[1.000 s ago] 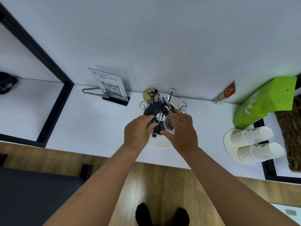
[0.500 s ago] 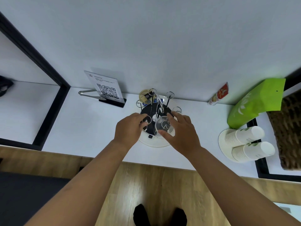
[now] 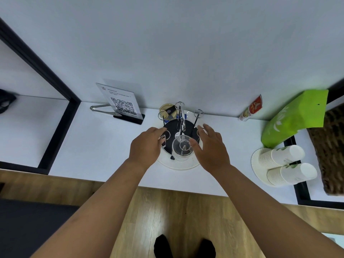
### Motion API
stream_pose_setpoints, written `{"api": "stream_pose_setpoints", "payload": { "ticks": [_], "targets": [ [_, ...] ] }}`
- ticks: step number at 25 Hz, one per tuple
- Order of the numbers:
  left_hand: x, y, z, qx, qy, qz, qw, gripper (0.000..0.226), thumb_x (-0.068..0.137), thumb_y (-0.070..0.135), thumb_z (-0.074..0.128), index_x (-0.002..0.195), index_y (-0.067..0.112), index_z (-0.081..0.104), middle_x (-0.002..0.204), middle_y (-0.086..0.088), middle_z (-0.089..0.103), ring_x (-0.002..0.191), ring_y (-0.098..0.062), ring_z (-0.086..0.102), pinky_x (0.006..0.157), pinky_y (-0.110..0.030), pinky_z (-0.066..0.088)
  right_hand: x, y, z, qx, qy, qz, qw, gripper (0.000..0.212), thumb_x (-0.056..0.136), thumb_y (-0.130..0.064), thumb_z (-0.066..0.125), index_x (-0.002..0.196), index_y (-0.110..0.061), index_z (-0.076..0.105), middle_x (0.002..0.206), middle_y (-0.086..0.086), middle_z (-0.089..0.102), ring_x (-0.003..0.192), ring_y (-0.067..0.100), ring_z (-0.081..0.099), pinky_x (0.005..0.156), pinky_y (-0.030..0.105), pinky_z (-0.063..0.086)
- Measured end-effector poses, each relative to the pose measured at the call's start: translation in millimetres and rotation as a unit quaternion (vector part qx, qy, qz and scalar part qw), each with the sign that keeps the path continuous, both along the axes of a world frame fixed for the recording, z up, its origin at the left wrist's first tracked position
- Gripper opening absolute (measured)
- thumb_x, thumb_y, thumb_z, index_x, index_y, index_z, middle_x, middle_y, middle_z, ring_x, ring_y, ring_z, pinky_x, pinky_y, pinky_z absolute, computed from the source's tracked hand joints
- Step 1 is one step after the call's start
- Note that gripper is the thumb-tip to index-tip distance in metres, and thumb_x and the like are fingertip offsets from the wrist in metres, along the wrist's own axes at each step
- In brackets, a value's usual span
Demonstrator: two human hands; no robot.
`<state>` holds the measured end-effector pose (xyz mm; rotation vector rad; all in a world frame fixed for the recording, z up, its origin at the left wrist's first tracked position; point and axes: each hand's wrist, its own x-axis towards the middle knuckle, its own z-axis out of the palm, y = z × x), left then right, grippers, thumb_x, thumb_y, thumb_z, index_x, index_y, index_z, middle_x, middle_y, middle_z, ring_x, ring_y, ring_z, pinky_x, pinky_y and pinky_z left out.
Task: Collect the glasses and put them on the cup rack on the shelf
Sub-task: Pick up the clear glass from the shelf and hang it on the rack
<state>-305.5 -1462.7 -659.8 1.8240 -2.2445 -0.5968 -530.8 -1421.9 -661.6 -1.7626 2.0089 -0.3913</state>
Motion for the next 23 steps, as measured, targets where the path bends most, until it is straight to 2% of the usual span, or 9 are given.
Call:
{"api": "stream_pose_setpoints", "payload": {
  "ticks": [6,16,23],
  "targets": [
    [0.7,0.1,-1.6,0.011,0.006,0.012,1.000,0.041,0.109,0.029,0.047,0.149,0.031,0.054,0.129,0.000,0.066,0.111,-0.027,0.065,0.085,-0.043,0.055,3.8,3.3,-7.7,0.020,-0.001,0.001,1.000,0.066,0.105,-0.055,0.047,0.160,-0.019,0.039,0.170,0.002,0.030,0.148,0.029,0.034,0.108,0.049,0.044],
    [-8.3,-0.7,-4.9,0.035,0.050,0.056,0.997,0.042,0.107,0.038,0.052,0.147,0.028,0.055,0.130,-0.001,0.065,0.113,-0.024,0.064,0.089,-0.040,0.053,-1.0,-0.2,-7.1,0.023,0.008,0.012,1.000,0.068,0.102,-0.051,0.057,0.158,-0.017,0.040,0.167,0.004,0.035,0.148,0.030,0.036,0.109,0.048,0.044],
    [1.2,8.8,14.9,0.048,0.092,0.089,0.991,0.045,0.106,0.043,0.050,0.149,0.029,0.053,0.144,0.002,0.060,0.126,-0.022,0.059,0.102,-0.039,0.048,-2.9,1.2,11.6,0.013,-0.008,0.000,1.000,0.070,0.100,-0.054,0.058,0.159,-0.020,0.040,0.167,0.003,0.036,0.147,0.030,0.035,0.108,0.048,0.043]
  ]
}}
